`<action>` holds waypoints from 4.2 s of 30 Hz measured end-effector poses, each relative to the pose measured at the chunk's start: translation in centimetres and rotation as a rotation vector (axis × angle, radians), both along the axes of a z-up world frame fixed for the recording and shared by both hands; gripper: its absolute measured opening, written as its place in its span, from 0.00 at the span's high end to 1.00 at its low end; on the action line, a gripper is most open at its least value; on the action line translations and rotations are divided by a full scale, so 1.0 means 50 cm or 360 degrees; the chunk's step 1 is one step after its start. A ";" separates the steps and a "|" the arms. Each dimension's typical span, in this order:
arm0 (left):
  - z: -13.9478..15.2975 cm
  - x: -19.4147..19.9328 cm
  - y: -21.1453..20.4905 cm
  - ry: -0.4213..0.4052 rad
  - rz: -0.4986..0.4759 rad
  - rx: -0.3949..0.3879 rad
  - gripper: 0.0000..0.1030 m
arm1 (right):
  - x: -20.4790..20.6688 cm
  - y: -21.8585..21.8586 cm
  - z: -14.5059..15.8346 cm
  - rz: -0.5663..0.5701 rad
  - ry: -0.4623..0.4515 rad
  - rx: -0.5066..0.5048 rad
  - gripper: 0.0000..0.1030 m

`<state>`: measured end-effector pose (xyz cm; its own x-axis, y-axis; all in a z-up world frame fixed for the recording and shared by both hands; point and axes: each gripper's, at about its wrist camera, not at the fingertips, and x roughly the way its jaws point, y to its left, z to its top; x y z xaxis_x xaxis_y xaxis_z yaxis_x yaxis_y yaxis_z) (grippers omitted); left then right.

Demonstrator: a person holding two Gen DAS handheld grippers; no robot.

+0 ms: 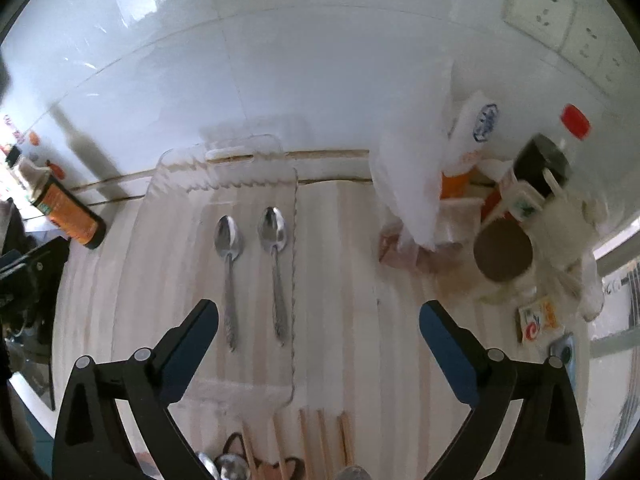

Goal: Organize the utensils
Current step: 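Grasp a spoon on the cat placemat with the left tool while the right tool grasps another, then carry both spoons into the plastic tray and open both tools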

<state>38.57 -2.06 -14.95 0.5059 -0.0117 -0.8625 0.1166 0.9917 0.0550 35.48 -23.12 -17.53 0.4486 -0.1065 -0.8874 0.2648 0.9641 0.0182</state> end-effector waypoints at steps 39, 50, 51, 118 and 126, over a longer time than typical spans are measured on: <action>-0.377 -0.271 0.145 0.0676 -0.0088 0.0029 0.96 | -0.275 0.165 -0.269 0.0058 0.0592 0.0668 0.64; -0.381 -0.262 0.179 0.0665 -0.0093 -0.0022 0.96 | -0.241 0.264 -0.315 0.0180 0.0679 0.0204 0.96; -0.378 -0.261 0.190 0.0665 -0.0095 -0.0024 0.96 | -0.243 0.260 -0.314 0.0174 0.0683 0.0179 0.96; 0.028 0.078 -0.092 0.0352 -0.0253 -0.0401 0.96 | 0.049 -0.008 0.047 0.0025 0.0055 0.0391 0.96; -0.020 0.154 -0.113 0.0512 -0.0199 -0.0333 0.94 | 0.171 -0.022 -0.040 0.0048 0.0271 0.0355 0.95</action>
<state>46.26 -7.73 -15.96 0.1941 -0.2484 -0.9490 0.2155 0.9546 -0.2058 44.05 -24.19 -19.52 0.2908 0.1111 -0.9503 0.2535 0.9488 0.1885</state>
